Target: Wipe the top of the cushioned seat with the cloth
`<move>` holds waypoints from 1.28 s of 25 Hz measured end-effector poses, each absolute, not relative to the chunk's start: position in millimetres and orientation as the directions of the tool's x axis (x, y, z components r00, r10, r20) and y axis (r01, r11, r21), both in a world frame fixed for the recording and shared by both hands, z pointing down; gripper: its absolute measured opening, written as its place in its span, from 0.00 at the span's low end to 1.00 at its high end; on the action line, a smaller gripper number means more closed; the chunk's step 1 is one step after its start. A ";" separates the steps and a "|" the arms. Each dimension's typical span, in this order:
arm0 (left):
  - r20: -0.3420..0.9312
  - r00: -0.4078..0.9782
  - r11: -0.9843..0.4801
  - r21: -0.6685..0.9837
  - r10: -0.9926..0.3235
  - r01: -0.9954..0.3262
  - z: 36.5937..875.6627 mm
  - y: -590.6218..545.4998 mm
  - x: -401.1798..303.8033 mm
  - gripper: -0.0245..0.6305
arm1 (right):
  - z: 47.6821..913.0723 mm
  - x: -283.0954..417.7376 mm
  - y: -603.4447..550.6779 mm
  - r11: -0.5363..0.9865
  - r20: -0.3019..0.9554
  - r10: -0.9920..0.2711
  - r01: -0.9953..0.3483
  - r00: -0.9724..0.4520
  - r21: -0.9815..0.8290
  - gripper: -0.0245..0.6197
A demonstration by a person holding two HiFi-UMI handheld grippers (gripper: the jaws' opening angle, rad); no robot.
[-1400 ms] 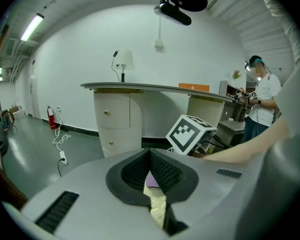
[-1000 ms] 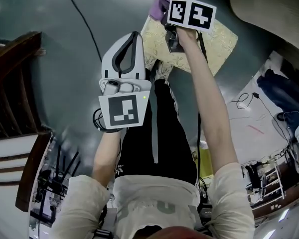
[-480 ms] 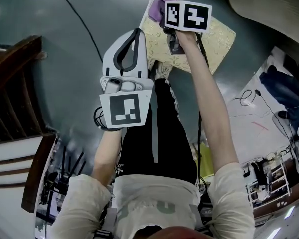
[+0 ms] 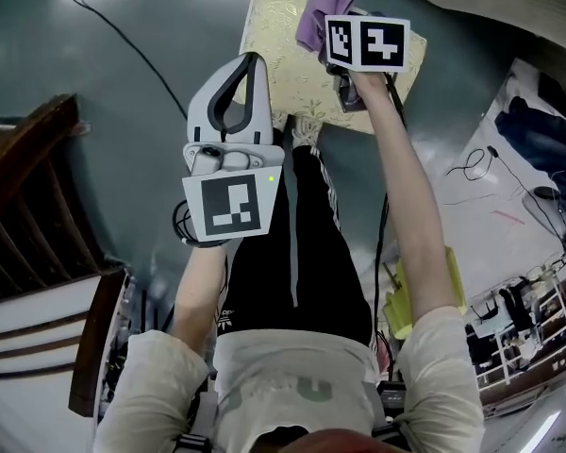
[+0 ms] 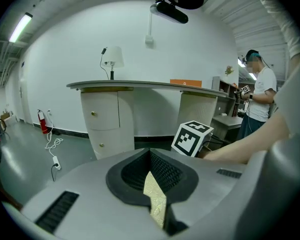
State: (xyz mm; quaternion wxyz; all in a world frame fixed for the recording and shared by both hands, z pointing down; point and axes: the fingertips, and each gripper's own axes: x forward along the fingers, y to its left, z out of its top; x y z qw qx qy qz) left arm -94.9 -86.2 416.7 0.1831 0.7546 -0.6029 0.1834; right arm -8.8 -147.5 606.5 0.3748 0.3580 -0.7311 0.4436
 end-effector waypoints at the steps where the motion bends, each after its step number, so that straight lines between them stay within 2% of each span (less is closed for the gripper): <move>1: 0.497 0.215 -0.216 0.055 -0.841 -0.975 416.6 -87.8 -91.4 0.05 | 606.6 0.7 -146.5 0.348 0.871 -0.197 -0.863 -0.450 -0.367 0.19; 15: 0.498 0.301 -0.320 0.048 -0.813 -0.946 416.9 -95.4 -50.4 0.05 | 606.1 117.8 -134.5 0.339 0.918 -0.246 -0.915 -0.310 -0.218 0.19; 28: 0.492 0.344 -0.371 0.045 -0.800 -0.928 418.7 -99.6 -17.8 0.05 | 604.3 189.3 -125.6 0.355 0.945 -0.252 -0.928 -0.209 -0.111 0.19; 32: 0.497 0.351 -0.387 0.033 -0.794 -0.922 420.4 -99.9 -8.6 0.05 | 607.4 201.9 -123.1 0.338 0.945 -0.245 -0.932 -0.219 -0.128 0.19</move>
